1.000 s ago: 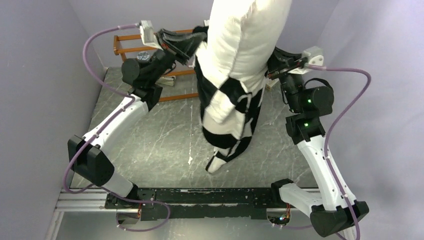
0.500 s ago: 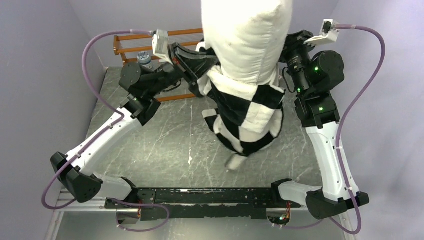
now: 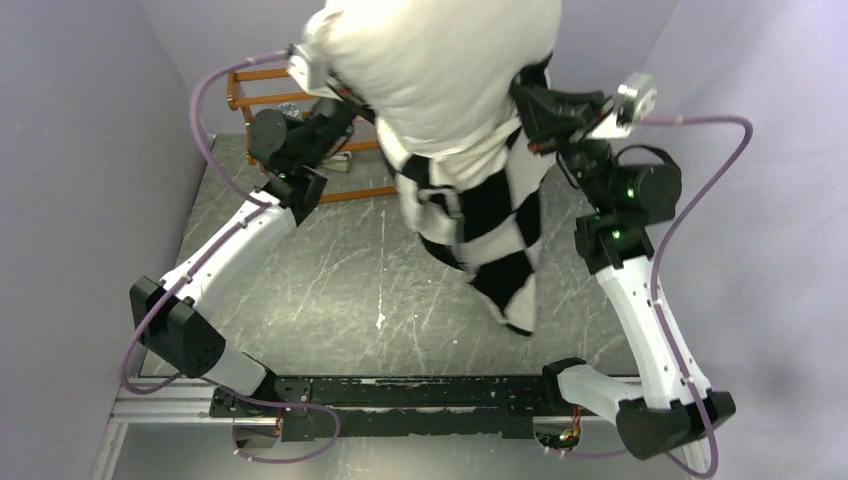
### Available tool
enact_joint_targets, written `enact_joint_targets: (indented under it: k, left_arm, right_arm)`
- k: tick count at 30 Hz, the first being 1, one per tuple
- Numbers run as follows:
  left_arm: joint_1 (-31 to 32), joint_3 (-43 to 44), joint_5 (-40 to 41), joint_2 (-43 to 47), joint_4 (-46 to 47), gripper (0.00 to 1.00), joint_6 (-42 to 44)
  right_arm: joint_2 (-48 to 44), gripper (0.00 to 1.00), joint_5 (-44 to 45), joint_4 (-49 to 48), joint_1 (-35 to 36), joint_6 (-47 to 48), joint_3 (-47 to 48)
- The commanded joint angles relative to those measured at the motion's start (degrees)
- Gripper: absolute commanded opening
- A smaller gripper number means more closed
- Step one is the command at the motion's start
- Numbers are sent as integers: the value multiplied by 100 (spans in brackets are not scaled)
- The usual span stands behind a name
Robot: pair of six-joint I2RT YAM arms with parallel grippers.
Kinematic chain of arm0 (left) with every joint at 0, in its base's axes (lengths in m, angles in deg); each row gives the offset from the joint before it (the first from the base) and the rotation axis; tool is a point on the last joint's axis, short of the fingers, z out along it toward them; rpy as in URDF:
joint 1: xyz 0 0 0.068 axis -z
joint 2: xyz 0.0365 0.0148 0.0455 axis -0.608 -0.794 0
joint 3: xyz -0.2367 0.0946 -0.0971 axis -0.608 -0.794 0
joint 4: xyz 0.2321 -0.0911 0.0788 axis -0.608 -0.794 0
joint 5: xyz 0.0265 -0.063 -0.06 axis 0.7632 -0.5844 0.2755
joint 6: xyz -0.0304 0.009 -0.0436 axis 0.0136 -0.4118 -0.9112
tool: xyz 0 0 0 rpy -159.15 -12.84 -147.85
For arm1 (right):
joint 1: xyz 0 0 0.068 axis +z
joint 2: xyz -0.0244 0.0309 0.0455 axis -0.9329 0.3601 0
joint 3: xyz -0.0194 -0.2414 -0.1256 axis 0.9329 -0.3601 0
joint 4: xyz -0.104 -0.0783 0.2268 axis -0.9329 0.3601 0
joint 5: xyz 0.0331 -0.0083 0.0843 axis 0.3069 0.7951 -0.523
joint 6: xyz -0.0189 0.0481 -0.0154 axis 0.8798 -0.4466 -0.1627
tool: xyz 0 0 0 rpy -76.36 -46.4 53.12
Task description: Put the pillow into the pillowcase
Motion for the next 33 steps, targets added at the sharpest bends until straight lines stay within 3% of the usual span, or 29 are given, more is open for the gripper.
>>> enact_joint_targets:
  k: [1,4,8,11,14,17,20,22,25,27,29,31,33]
  left_arm:
    - [-1270,-471,958,-57,2084,5,-3009]
    - [-1002,-199,-26,-177,2255,5,-3089]
    - [159,-747,-964,354,2217,5,-2259]
    - [587,-676,-489,721,1225,5,-1157]
    - [73,74,665,360,612,5,-1003]
    - [77,921,520,-102,388,5,-1177]
    - [1280,661,26,168,291,5,-698]
    - [1646,123,298,445,379,5,-549]
    - [1308,526,1064,325,-314,5,79]
    - [463,957,1007,-64,-199,5,-587]
    - [-240,1159,616,-424,362,5,-1663]
    - [-244,1191,305,-344,378,5,-1913]
    - [452,812,23,7,299,5,-1608]
  right_arm:
    - [-615,0,-1307,-1442,136,12,-723]
    - [-337,0,-633,-678,139,699,-331]
    - [508,0,339,221,129,1044,876]
    - [529,0,-343,451,129,677,1173]
    - [-71,0,-860,-782,167,-286,-162]
    - [-78,0,245,-1186,193,-819,-920]
    - [649,0,1546,-105,61,-647,122]
    - [992,0,1374,428,-19,-446,1067]
    - [654,0,150,-104,-18,-207,1071]
    - [153,0,-453,-981,-10,-449,228]
    - [-174,0,-483,-1608,23,-474,-618]
    - [-22,0,-18,-1675,34,-234,-576]
    - [494,0,500,-979,14,387,286]
